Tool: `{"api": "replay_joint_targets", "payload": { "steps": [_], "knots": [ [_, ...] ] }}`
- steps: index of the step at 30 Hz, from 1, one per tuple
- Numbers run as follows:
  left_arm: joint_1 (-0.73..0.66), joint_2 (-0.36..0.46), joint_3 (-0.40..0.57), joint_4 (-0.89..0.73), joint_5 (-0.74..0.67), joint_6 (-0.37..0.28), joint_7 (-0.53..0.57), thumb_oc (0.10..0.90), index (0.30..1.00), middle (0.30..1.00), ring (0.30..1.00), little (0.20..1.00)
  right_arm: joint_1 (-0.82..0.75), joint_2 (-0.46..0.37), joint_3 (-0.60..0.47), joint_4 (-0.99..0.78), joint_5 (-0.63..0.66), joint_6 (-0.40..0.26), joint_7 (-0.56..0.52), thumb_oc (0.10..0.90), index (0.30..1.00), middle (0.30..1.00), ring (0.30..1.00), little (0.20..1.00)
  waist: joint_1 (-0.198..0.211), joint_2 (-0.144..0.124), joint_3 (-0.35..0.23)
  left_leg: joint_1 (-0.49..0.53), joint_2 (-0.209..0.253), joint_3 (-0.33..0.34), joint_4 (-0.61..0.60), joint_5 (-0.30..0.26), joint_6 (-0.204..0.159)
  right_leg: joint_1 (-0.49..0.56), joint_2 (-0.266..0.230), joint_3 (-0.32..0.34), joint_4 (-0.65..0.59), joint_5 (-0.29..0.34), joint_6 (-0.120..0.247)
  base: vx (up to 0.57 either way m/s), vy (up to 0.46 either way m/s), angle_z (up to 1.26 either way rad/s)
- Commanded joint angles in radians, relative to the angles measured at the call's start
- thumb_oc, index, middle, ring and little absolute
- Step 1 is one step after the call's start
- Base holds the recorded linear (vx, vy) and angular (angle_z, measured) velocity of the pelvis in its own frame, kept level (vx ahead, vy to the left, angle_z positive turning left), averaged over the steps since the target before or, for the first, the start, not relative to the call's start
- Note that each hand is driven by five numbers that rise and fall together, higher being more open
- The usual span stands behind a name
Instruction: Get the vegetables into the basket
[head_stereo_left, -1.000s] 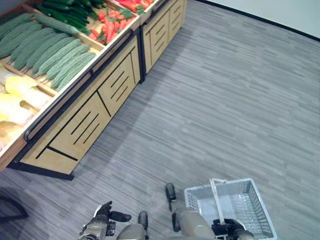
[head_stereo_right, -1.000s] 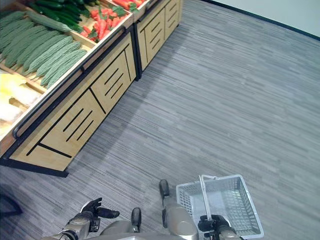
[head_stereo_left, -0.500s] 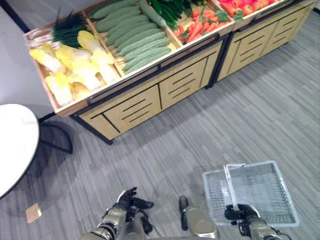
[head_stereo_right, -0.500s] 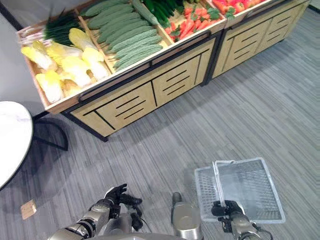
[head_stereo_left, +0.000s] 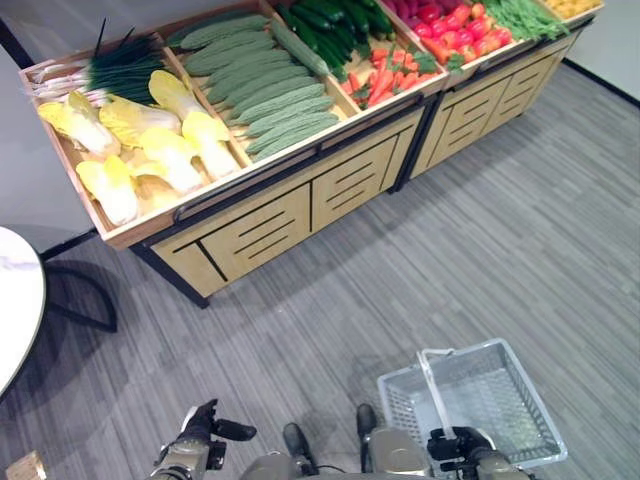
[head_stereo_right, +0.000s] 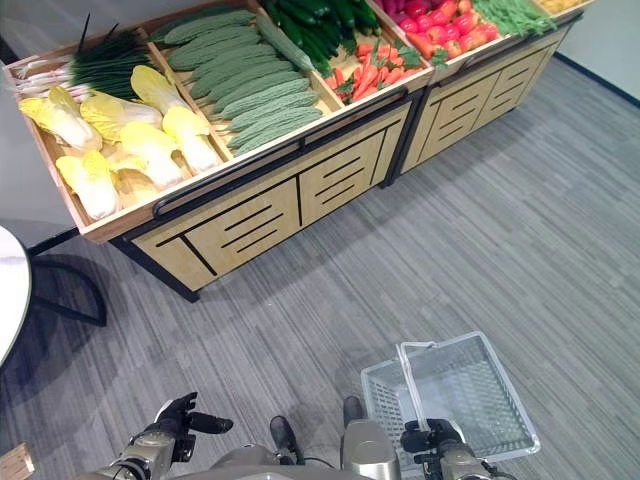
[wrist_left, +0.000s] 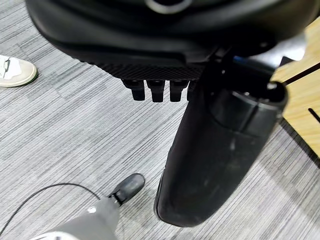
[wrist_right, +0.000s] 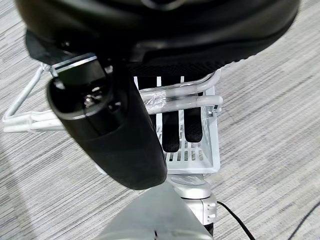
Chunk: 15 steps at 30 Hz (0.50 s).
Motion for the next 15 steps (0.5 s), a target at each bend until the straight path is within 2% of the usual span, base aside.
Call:
{"api": "replay_joint_targets", "payload": {
  "steps": [1, 6, 9, 11, 12, 15],
  "knots": [
    [-0.034, -0.033, 0.010, 0.005, 0.025, -0.020, 0.004, 0.900, 1.000, 1.000, 1.000, 1.000, -0.008, -0.019, 0.034, 0.021, -0.012, -0.009, 0.015, 0.400, 0.300, 0.300, 0.300, 0.300, 0.015, 0.008, 0.003, 0.025, -0.006, -0.045, 0.051, -0.128, 0.006, -0.013, -0.009, -0.011, 0.033, -0.029, 0.048, 0.00, 0.105, 0.00],
    [-0.029, -0.033, 0.007, 0.002, 0.032, -0.019, 0.003, 0.900, 1.000, 1.000, 1.000, 1.000, -0.012, -0.018, 0.037, 0.013, -0.015, -0.009, 0.018, 0.400, 0.300, 0.300, 0.300, 0.300, 0.025, 0.002, 0.011, 0.014, -0.015, -0.060, 0.091, -0.154, 0.020, -0.016, -0.022, -0.013, 0.061, -0.020, 0.056, 0.01, 0.129, 0.04],
    [-0.024, -0.027, 0.011, 0.007, 0.040, -0.013, 0.003, 0.900, 1.000, 1.000, 1.000, 1.000, -0.018, -0.020, 0.040, 0.006, -0.011, -0.011, 0.019, 0.400, 0.300, 0.300, 0.300, 0.300, 0.032, 0.000, 0.034, 0.012, -0.024, -0.077, 0.105, -0.169, 0.039, -0.088, -0.031, -0.002, 0.248, -0.010, 0.068, -0.01, 0.164, -0.03],
    [-0.025, -0.021, 0.011, 0.011, 0.045, -0.011, 0.004, 0.900, 1.000, 1.000, 1.000, 1.000, -0.018, -0.019, 0.043, 0.006, -0.007, -0.012, 0.019, 0.400, 0.300, 0.300, 0.300, 0.300, 0.033, 0.001, 0.046, 0.017, -0.027, -0.082, 0.103, -0.168, 0.041, -0.128, -0.019, 0.024, 0.295, 0.014, 0.067, 0.00, 0.058, -0.02],
    [-0.025, -0.018, 0.012, 0.010, 0.047, -0.010, 0.004, 0.900, 1.000, 1.000, 1.000, 1.000, -0.020, -0.021, 0.040, 0.006, 0.001, -0.012, 0.019, 0.400, 0.300, 0.300, 0.300, 0.300, 0.039, 0.005, 0.046, 0.014, -0.026, -0.070, 0.091, -0.154, 0.039, -0.148, -0.003, 0.046, 0.250, 0.037, 0.056, 0.00, 0.014, 0.09],
    [-0.029, -0.010, 0.019, 0.018, 0.050, -0.009, 0.007, 0.900, 1.000, 1.000, 1.000, 1.000, -0.023, -0.022, 0.035, 0.008, 0.005, -0.010, 0.016, 0.400, 0.300, 0.300, 0.300, 0.300, 0.038, 0.010, 0.054, 0.017, -0.023, -0.072, 0.070, -0.138, 0.029, -0.173, 0.017, 0.083, 0.102, 0.087, 0.060, 0.01, -0.014, 0.08]
  ]
}}
